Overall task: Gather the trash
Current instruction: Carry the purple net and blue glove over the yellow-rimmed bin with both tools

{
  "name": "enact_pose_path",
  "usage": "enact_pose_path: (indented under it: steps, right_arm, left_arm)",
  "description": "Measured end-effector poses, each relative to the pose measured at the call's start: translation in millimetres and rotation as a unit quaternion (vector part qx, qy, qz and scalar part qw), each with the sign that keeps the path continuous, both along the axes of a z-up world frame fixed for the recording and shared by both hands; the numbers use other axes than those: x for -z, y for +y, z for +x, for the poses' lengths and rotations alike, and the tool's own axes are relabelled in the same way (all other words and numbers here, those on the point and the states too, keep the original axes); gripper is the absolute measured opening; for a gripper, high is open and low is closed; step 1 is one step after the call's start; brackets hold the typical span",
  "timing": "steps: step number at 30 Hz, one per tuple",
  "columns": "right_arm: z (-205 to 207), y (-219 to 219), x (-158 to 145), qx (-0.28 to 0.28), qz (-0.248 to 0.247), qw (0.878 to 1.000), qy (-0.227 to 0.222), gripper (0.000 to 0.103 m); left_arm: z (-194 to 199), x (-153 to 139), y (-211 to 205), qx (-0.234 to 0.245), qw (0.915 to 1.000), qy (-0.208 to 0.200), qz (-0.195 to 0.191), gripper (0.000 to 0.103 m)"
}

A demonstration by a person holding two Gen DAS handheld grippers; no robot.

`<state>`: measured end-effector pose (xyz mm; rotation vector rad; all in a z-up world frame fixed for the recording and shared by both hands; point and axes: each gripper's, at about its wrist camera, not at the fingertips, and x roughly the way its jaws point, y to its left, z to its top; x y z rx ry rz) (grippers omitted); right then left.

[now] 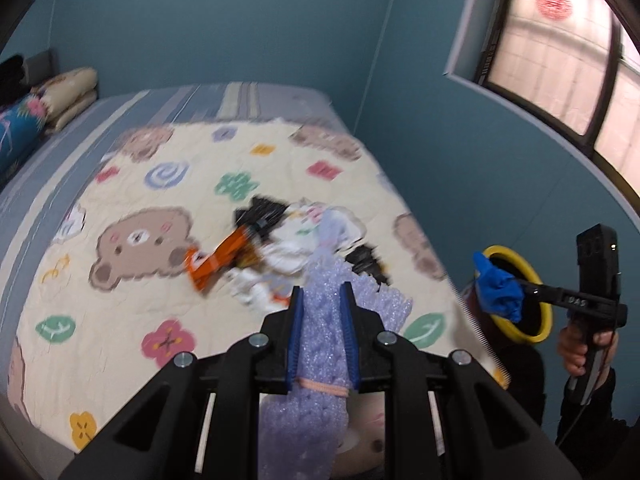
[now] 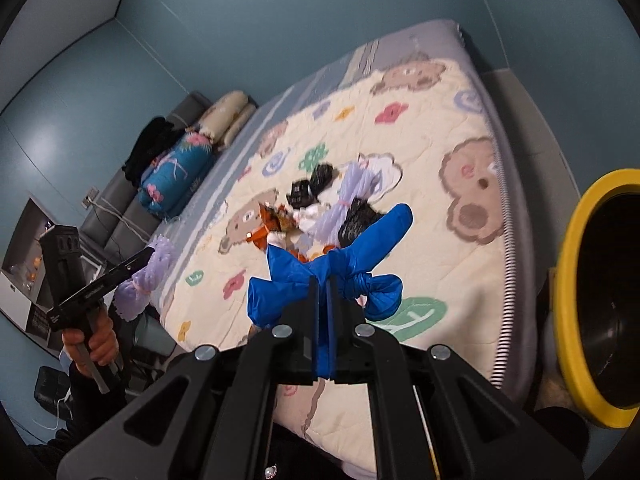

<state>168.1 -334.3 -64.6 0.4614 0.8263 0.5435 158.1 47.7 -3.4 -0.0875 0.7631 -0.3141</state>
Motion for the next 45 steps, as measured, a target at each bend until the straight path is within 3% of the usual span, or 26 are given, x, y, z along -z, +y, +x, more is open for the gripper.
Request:
enact_pose_path:
  steps: [8,19,31,40,45]
  right_arm:
    - [-18,-49,-24,0.042,0.001,0.998,-0.037,0.003]
    - [-33,-122,-45,0.124,-0.002,0.990,-0.060,0.003]
    - [-50,-200,-60,0.217,-0.015,0.973,-0.081,0.003]
    - [-43,-243,-47,0.269,-0.038,0.959,-0.074,0.003]
    - [-31,-260,-32,0.280,-0.030,0.958,-0.059,0.003]
  left_arm:
    - [2,-32,-77,0.046,0.9980,-0.043,0.006,0.017]
    - [22,-32,-168,0.124,0.9914,-0.039,-0.014,0.017]
    - [37,-12,-256,0.178,0.9834,-0.030,-0.020,0.017]
    - [56,17,-324,0.207,0.9774,0.001,-0.041,0.017]
    - [69,33,-356,0.218,0.9746,0.015,-0.048,0.017]
